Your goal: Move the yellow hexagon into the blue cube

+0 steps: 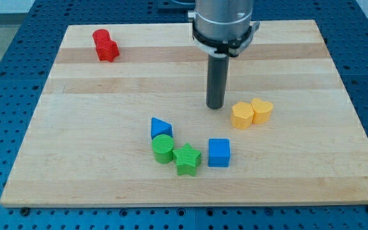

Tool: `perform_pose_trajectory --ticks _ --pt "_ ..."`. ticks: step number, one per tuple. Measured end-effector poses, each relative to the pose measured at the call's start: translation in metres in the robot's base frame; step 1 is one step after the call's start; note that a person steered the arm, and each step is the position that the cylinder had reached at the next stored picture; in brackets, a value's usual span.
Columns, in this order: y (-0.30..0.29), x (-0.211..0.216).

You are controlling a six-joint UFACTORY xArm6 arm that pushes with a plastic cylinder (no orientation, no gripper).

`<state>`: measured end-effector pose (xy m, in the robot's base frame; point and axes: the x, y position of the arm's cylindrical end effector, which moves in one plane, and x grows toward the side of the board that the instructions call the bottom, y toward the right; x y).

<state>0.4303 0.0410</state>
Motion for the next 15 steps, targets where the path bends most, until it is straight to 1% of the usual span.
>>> perform_pose_trajectory --ticks 1,3,5,6,8,11,15 --pt "0.013 -0.007" --pt "0.061 -0.007" --pt "0.074 -0.005" --pt "0.081 0.003" --pt "0.116 0.025" --pt "0.108 0.026" --pt "0.061 0.029"
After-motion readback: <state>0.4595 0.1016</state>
